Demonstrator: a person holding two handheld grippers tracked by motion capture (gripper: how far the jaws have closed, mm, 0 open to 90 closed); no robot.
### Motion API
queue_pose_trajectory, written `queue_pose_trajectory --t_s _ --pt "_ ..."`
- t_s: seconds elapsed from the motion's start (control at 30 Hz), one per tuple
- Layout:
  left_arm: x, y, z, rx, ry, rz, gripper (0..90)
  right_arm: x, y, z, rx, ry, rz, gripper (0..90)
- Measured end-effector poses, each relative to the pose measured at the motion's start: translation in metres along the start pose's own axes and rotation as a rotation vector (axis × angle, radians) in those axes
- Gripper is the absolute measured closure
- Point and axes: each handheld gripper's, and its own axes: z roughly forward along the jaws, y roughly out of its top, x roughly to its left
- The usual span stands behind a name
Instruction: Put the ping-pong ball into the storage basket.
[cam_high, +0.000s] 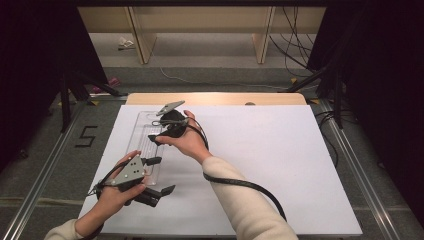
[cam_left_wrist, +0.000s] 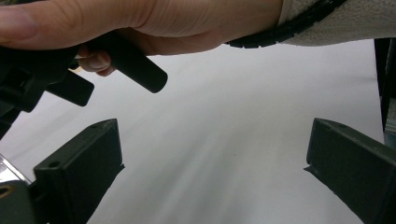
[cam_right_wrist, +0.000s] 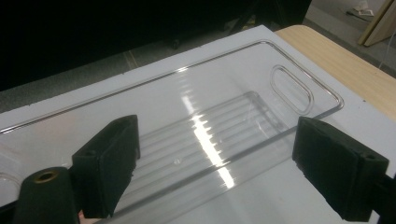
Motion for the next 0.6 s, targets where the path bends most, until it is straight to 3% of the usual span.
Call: queue_pose_trajectory --t_s 0.6 --pt "0.0 0.0 0.0 0.0 0.003 -0.003 3.0 -0.01 -0.016 -0.024 -0.016 -0.03 0.022 16.2"
